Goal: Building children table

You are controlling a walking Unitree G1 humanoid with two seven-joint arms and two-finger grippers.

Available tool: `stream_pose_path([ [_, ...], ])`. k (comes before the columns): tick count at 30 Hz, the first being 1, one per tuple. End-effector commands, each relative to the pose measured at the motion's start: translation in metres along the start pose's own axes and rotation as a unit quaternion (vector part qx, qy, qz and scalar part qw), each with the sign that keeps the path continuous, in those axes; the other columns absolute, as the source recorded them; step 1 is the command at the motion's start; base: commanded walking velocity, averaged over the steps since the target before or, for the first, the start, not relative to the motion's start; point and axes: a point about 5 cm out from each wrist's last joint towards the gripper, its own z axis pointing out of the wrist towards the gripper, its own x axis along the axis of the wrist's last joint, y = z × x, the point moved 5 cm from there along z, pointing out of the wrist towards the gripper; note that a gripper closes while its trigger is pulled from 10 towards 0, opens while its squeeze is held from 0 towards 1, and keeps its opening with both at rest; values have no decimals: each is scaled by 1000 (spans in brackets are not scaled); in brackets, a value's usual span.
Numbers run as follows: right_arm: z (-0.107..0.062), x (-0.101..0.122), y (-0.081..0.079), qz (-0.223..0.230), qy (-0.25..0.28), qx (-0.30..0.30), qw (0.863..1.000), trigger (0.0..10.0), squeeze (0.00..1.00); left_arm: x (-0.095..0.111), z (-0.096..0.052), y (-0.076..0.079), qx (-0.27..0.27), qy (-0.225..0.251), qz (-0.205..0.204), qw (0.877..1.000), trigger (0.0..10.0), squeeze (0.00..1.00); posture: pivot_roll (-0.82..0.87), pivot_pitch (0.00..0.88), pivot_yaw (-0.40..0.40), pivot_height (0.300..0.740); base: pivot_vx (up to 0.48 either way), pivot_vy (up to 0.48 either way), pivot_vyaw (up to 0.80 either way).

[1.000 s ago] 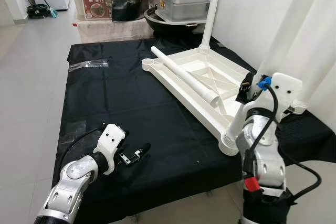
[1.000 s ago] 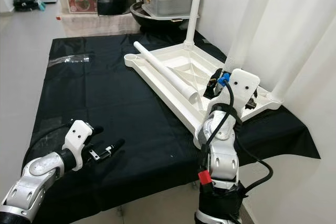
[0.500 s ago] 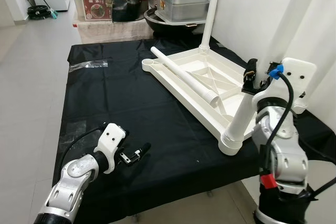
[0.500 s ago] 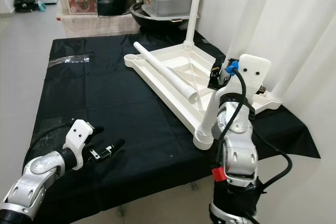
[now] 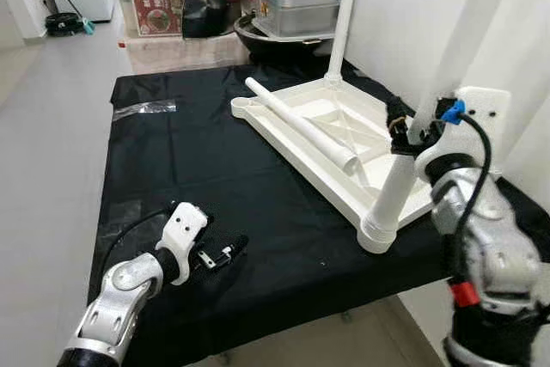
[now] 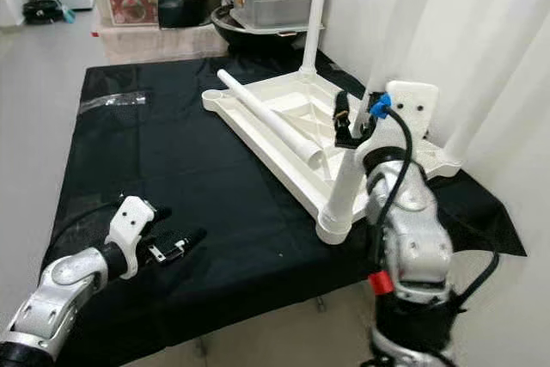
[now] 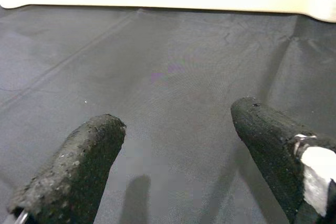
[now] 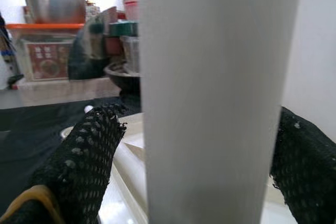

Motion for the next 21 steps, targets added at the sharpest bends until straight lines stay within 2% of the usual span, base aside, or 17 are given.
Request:
stream_pose_path([
  [1, -1, 3, -7, 0, -1, 30, 1000, 10000, 1000, -3, 2, 3, -8, -6, 2, 1000, 10000, 0, -45, 0, -29, 740, 0, 0, 0],
  [10, 0, 3, -8, -32, -22, 96, 995, 10000, 1000, -4, 2, 2, -9, -6, 3, 1000, 10000, 0, -44, 0, -29, 740, 0, 0, 0],
  [12, 0, 3, -8, -32, -22, 96, 995, 10000, 1000, -4, 2, 2, -9, -6, 3, 1000, 10000, 0, -44, 0, -29, 740, 0, 0, 0],
  [16, -2, 0, -8, -48, -39, 138, 989, 10000, 1000, -4, 1, 2, -9, -7, 4, 1000, 10000, 0, -45, 0, -28, 740, 0, 0, 0],
  [20, -1, -2, -1, -68, -54, 158, 984, 10000, 1000, -4, 2, 2, -10, -7, 4, 1000, 10000, 0, -48, 0, -27, 740, 0, 0, 0],
  [21, 1, -2, 4, -69, -58, 157, 983, 10000, 855, -4, 2, 3, -11, -7, 4, 1000, 10000, 0, -44, 0, -30, 740, 0, 0, 0],
])
